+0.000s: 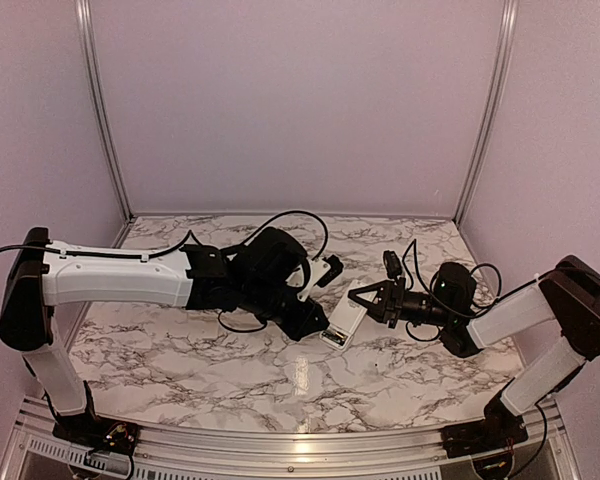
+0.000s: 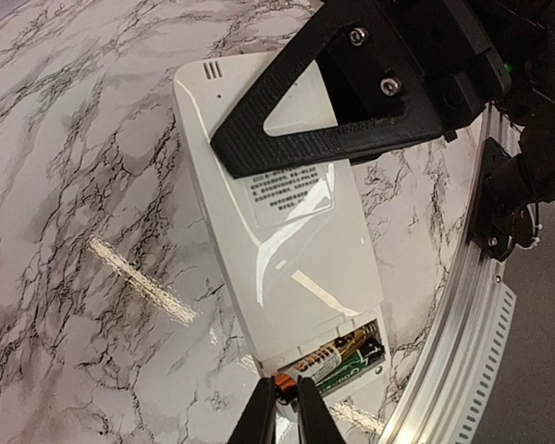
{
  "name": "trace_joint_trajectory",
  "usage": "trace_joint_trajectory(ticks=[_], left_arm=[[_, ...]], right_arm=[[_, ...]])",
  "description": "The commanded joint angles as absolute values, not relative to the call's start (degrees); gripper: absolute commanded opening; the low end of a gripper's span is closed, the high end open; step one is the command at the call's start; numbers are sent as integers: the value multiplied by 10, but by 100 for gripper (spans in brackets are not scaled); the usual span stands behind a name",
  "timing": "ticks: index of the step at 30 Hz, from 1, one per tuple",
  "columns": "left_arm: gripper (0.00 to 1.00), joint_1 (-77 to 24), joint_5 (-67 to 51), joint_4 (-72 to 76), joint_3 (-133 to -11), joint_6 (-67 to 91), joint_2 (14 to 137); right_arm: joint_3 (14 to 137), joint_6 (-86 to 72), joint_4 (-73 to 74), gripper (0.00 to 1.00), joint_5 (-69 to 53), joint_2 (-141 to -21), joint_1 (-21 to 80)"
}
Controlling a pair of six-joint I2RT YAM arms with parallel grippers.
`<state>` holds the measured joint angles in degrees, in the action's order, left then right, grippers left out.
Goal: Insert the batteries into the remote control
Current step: Load the battery into the battery compartment.
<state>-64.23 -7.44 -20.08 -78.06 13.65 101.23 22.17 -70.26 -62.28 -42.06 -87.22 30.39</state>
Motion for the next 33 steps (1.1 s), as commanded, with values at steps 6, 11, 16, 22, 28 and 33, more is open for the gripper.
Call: trace_joint_trajectory(ticks=[6, 11, 16, 22, 28, 33], left_arm=[[6, -653, -92, -237, -807, 124, 1047], [5, -657, -103, -246, -811, 124, 1059], [4, -658, -118, -246, -811, 129, 1065], [3, -658, -136, -228, -806, 143, 1064], [2, -659, -165, -214, -803, 154, 1071], [2, -664, -164, -225, -806, 149, 1079]], right_arm=[[239, -709, -649, 0, -422, -865, 298], [237, -711, -653, 0, -416, -862, 299], [231, -720, -679, 0, -411, -858, 298], [215, -737, -727, 0, -405, -856, 299], [208, -743, -750, 0, -398, -857, 299], [208, -744, -759, 0, -392, -856, 298]])
